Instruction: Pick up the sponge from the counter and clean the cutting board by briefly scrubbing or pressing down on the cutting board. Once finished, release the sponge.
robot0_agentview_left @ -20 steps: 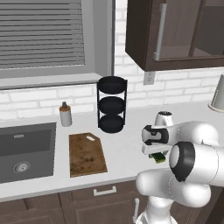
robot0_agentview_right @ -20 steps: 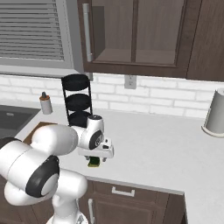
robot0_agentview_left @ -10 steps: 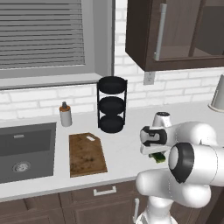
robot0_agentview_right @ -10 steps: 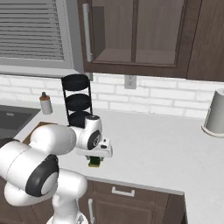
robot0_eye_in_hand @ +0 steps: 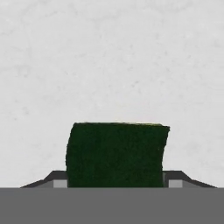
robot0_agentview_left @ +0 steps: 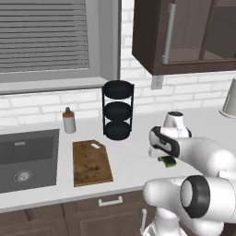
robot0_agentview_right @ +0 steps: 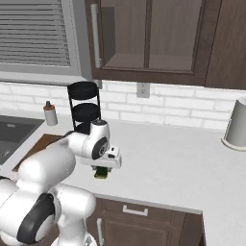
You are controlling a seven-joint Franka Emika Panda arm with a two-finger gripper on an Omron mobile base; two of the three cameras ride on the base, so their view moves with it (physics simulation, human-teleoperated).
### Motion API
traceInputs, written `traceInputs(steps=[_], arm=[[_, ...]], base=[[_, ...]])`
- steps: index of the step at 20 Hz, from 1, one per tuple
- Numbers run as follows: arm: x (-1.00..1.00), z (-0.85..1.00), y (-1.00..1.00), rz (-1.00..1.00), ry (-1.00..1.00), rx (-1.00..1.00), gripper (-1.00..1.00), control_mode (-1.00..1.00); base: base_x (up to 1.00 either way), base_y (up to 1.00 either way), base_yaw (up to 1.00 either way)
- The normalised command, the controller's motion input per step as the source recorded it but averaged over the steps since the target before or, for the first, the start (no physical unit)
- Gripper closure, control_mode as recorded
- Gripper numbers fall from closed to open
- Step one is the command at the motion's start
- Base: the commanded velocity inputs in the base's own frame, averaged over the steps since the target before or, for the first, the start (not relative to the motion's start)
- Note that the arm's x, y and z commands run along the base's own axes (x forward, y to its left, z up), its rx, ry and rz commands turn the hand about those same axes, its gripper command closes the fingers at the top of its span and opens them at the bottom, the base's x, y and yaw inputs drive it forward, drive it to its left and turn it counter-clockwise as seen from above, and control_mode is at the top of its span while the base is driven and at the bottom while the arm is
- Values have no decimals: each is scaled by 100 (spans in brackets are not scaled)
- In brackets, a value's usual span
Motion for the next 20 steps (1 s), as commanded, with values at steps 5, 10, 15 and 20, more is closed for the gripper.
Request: traceInputs(steps=[5, 10, 15, 20], arm=[[-2, 67, 67, -17, 0, 5, 100, -100], [3, 39, 100, -37, 0, 0, 100, -100], [15, 11, 100, -52, 0, 0, 100, -100], [39, 26, 74, -36, 5, 9, 100, -100]], base=[[0, 0, 0], [0, 0, 0], [0, 0, 0], [0, 0, 0]])
